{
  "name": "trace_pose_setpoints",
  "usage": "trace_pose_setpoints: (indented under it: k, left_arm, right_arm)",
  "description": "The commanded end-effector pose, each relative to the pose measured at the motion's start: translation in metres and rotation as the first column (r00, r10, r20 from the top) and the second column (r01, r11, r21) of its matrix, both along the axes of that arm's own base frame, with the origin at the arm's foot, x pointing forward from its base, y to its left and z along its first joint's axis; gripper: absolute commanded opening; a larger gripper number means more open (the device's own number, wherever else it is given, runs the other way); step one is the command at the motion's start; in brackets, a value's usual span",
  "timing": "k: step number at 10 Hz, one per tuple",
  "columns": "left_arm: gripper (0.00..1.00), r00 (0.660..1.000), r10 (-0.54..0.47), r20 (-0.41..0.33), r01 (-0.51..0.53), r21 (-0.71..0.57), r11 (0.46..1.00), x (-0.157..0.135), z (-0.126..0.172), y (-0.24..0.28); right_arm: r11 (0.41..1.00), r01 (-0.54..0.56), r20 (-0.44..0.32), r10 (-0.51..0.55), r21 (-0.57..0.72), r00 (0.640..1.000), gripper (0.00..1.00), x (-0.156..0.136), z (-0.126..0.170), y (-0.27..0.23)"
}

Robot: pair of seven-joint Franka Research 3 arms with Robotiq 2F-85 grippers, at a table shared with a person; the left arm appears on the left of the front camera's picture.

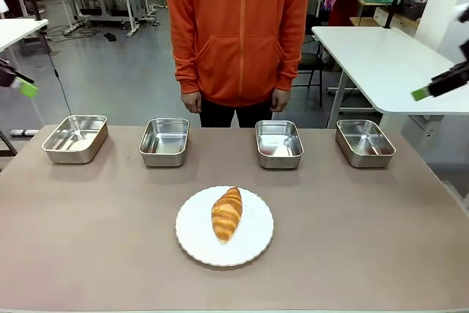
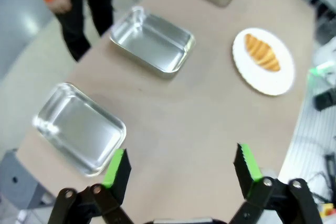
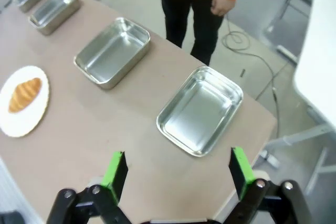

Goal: Place the bread in the container.
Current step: Place the Butter Roll into the Airtight Container indicated by the human.

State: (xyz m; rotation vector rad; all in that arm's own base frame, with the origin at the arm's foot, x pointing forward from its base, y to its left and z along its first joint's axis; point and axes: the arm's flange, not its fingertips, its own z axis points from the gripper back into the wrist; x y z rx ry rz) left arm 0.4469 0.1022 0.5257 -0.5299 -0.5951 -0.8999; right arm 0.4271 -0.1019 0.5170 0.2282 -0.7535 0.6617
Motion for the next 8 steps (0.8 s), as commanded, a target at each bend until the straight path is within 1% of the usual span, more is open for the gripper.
trace_pose_setpoints:
  k: [1,2,3,4,7,8]
  left_arm:
    - [1.00,0.996,-0.092,0.001,0.092,-0.098,0.991,0.025,-0.011,0.042]
    - [1.00,0.995,-0.094,0.042,0.098,-0.106,0.990,0.023,-0.002,0.053]
    - [1.00,0.994,-0.075,0.084,0.086,-0.134,0.987,-0.005,-0.020,0.059]
    - [1.00,0.997,-0.070,0.034,0.073,-0.090,0.993,0.006,-0.011,0.046]
    - [1.00,0.997,-0.070,0.034,0.073,-0.090,0.993,0.006,-0.011,0.046]
    - [1.00,0.996,-0.082,0.035,0.084,-0.082,0.993,0.005,-0.015,0.051]
  right_arm:
    - [0.996,-0.082,-0.010,0.083,0.044,0.997,1.00,0.025,-0.009,-0.014]
    - [0.986,-0.127,0.035,0.124,0.105,0.992,1.00,0.029,-0.010,-0.019]
    - [0.999,-0.039,0.006,0.039,0.021,0.999,1.00,0.002,-0.005,-0.016]
    - [0.999,-0.039,0.006,0.039,0.021,0.999,1.00,0.002,-0.005,-0.016]
    - [0.999,-0.039,0.006,0.039,0.021,0.999,1.00,0.002,-0.005,-0.016]
    - [0.999,-0.036,-0.005,0.036,0.008,0.999,1.00,0.005,-0.004,-0.016]
